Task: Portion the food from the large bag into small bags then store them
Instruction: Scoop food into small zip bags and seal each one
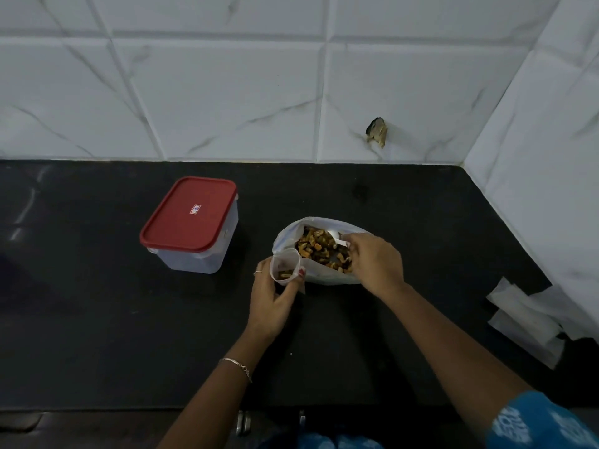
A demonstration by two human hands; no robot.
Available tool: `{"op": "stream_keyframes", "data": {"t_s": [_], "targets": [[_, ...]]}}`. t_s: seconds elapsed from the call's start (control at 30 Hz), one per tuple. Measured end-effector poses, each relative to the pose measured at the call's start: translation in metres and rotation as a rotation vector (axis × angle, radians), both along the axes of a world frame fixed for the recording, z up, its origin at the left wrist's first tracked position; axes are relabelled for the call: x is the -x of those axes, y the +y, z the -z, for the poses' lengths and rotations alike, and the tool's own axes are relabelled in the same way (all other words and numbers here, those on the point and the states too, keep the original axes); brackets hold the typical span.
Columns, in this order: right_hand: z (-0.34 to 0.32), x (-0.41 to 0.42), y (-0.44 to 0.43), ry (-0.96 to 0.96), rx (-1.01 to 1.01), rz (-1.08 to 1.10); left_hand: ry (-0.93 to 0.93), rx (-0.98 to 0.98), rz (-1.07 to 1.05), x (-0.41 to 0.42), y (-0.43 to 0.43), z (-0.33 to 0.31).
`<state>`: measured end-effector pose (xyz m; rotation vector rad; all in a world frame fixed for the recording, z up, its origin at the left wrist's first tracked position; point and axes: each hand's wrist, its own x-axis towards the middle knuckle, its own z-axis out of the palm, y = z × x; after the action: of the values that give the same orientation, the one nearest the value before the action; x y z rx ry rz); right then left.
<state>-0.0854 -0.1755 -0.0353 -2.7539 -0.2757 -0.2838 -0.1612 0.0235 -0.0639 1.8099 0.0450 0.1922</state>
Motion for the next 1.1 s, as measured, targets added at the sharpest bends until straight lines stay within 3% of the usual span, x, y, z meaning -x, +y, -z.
{"op": "stream_keyframes", "data": {"t_s": [0.1,0.23,0.3,0.4,0.57,0.63,0.7,0.8,0.87,1.1], "targets": [[-0.003,0.001,-0.005,0.099,-0.216,0.044,0.020,0.010,0.046,-0.004,0.005,0.002],[0.000,0.008,-0.002,-0.037,0.036,0.014,0.050,0.024,0.070,-0.010,0.006,0.003],[0.005,0.009,0.003,0.000,0.028,-0.014,0.062,0.021,0.089,-0.012,0.007,0.006],[0.005,0.007,0.011,0.205,-0.193,0.041,0.092,0.054,0.120,-0.013,0.006,0.007],[-0.006,0.010,0.015,0.736,-0.819,0.299,0.132,0.114,0.157,-0.010,0.004,0.003],[-0.006,0.013,0.016,0.821,-0.942,0.356,0.138,0.133,0.178,-0.007,0.003,0.000],[-0.002,0.016,0.019,0.801,-0.930,0.351,0.156,0.153,0.199,-0.005,0.002,-0.002],[0.008,0.020,0.025,0.568,-0.572,0.215,0.168,0.168,0.212,-0.005,0.001,-0.007],[0.010,0.024,0.029,0.468,-0.457,0.177,0.174,0.162,0.216,-0.006,0.000,-0.010],[-0.010,0.019,0.028,0.821,-0.992,0.390,0.165,0.114,0.174,-0.007,0.000,-0.018]]}}
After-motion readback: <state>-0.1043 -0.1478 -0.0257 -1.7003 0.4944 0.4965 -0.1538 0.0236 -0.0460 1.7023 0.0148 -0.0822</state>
